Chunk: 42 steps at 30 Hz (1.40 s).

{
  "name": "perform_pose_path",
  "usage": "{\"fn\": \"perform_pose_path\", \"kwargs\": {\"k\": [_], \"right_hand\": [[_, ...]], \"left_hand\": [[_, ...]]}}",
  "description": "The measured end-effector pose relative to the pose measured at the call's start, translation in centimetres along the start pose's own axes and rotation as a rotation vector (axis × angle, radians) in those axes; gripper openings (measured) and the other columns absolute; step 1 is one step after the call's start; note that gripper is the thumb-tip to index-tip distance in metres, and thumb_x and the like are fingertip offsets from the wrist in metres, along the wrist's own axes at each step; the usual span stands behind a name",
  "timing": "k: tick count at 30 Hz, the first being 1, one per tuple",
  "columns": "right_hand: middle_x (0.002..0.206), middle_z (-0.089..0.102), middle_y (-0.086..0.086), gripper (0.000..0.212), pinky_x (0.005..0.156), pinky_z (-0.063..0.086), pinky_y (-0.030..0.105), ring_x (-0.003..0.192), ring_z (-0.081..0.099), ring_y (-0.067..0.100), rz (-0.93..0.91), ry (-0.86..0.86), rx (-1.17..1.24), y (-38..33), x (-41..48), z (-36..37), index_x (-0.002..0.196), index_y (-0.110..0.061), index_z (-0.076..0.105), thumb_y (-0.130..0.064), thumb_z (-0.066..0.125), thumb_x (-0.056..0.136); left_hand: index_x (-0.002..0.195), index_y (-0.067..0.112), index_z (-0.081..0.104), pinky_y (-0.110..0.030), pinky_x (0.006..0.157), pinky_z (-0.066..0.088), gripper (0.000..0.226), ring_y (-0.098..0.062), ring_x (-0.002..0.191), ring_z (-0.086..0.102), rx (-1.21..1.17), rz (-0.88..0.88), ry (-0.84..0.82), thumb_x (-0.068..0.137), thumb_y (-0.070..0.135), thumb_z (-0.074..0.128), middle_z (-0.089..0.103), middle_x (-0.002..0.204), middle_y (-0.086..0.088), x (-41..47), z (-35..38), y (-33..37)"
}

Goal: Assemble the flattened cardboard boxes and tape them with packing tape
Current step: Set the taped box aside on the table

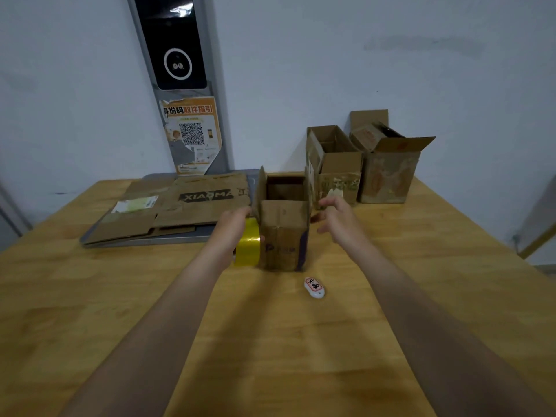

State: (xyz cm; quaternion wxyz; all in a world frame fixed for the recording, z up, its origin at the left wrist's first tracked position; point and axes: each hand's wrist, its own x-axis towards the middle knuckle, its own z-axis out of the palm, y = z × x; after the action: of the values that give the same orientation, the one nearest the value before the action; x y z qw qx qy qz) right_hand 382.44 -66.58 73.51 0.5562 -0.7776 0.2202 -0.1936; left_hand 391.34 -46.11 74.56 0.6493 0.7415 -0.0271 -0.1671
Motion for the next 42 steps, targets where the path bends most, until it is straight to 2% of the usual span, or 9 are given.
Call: {"fn": "perform_pose_path", "kwargs": {"k": [2, 6, 11, 18, 21, 27, 31, 37, 42], "right_hand": [[0.114, 0.067, -0.001, 0.03, 0.058, 0.045, 0.031, 0.081, 0.071, 0.017, 0.019, -0.011, -0.08, 0.0, -0.2, -0.2, 0.128, -0.031, 0.05, -0.042, 0.03, 0.107], [0.131, 0.055, -0.01, 0.047, 0.063, 0.05, 0.032, 0.088, 0.068, 0.015, -0.137, -0.061, -0.21, -1.3, -0.5, 0.0, 0.145, -0.044, 0.039, -0.062, 0.031, 0.102], [0.146, 0.034, 0.003, 0.04, 0.088, 0.056, 0.042, 0.108, 0.056, 0.024, -0.303, -0.153, -0.526, -3.5, -0.5, 0.5, 0.138, -0.049, 0.05, -0.047, 0.053, 0.098], [0.107, 0.045, -0.013, 0.033, 0.072, 0.051, 0.028, 0.094, 0.054, 0.014, -0.42, -0.168, -0.504, -3.7, -1.2, 0.2, 0.084, -0.042, 0.055, -0.014, 0.074, 0.085], [0.105, 0.055, -0.01, 0.034, 0.068, 0.038, 0.017, 0.096, 0.054, 0.01, -0.468, -0.108, -0.547, -2.9, -1.5, 0.5, 0.091, -0.041, 0.055, -0.011, 0.072, 0.088], [0.089, 0.059, -0.017, 0.027, 0.06, 0.041, 0.018, 0.086, 0.058, 0.007, -0.413, -0.092, -0.556, -2.6, -0.5, 0.6, 0.098, -0.033, 0.063, -0.01, 0.073, 0.088], [0.093, 0.062, -0.012, 0.026, 0.063, 0.039, 0.017, 0.09, 0.058, 0.011, -0.38, -0.088, -0.61, -2.9, 2.4, 0.9, 0.104, -0.031, 0.064, -0.011, 0.071, 0.09], [0.108, 0.067, 0.003, 0.026, 0.087, 0.055, 0.042, 0.104, 0.062, 0.025, -0.347, -0.048, -0.725, -3.4, 9.1, 2.1, 0.116, -0.022, 0.062, -0.009, 0.066, 0.094], [0.116, 0.055, 0.013, 0.029, 0.079, 0.046, 0.039, 0.107, 0.057, 0.037, -0.336, -0.023, -0.885, -3.8, 15.7, 3.8, 0.122, -0.014, 0.052, 0.0, 0.056, 0.097]], "left_hand": [[0.141, 0.019, 0.056, -0.054, 0.105, 0.05, 0.063, -0.03, 0.091, 0.077, -0.02, -0.009, -0.005, 0.098, 0.064, 0.048, 0.062, 0.139, -0.011, 0.0, -0.3, 0.0], [0.135, 0.022, 0.058, -0.042, 0.107, 0.044, 0.08, -0.025, 0.12, 0.063, 0.076, 0.094, 0.033, 0.084, 0.083, 0.051, 0.056, 0.145, 0.0, 0.2, -0.4, 0.5], [0.123, 0.021, 0.059, -0.026, 0.064, 0.035, 0.048, 0.0, 0.072, 0.055, 0.228, 0.213, 0.062, 0.091, 0.056, 0.068, 0.056, 0.122, 0.005, 0.5, -0.1, 1.2], [0.125, 0.026, 0.06, -0.034, 0.083, 0.044, 0.044, -0.012, 0.108, 0.054, 0.316, 0.308, 0.056, 0.095, 0.059, 0.06, 0.058, 0.118, 0.01, 0.1, -0.4, 0.5], [0.123, 0.031, 0.059, -0.035, 0.079, 0.054, 0.051, -0.014, 0.1, 0.067, 0.446, 0.39, -0.013, 0.085, 0.061, 0.072, 0.061, 0.114, 0.012, -0.6, -0.2, 0.8], [0.122, 0.033, 0.055, -0.035, 0.066, 0.055, 0.06, -0.016, 0.093, 0.066, 0.695, 0.467, 0.034, 0.074, 0.039, 0.09, 0.063, 0.108, 0.007, 0.8, 0.7, 1.3], [0.123, 0.031, 0.055, -0.024, 0.054, 0.035, 0.059, -0.008, 0.082, 0.05, 0.814, 0.548, 0.081, 0.075, 0.04, 0.088, 0.049, 0.091, 0.017, 3.6, 1.9, 2.1], [0.115, 0.026, 0.055, -0.025, 0.056, 0.032, 0.052, -0.015, 0.089, 0.055, 0.872, 0.572, 0.029, 0.076, 0.037, 0.088, 0.056, 0.095, 0.009, 10.9, 3.6, 3.8], [0.12, 0.02, 0.055, -0.036, 0.069, 0.052, 0.051, -0.018, 0.09, 0.061, 0.902, 0.567, 0.008, 0.081, 0.035, 0.085, 0.065, 0.101, 0.002, 18.0, 5.2, 5.2]]}}
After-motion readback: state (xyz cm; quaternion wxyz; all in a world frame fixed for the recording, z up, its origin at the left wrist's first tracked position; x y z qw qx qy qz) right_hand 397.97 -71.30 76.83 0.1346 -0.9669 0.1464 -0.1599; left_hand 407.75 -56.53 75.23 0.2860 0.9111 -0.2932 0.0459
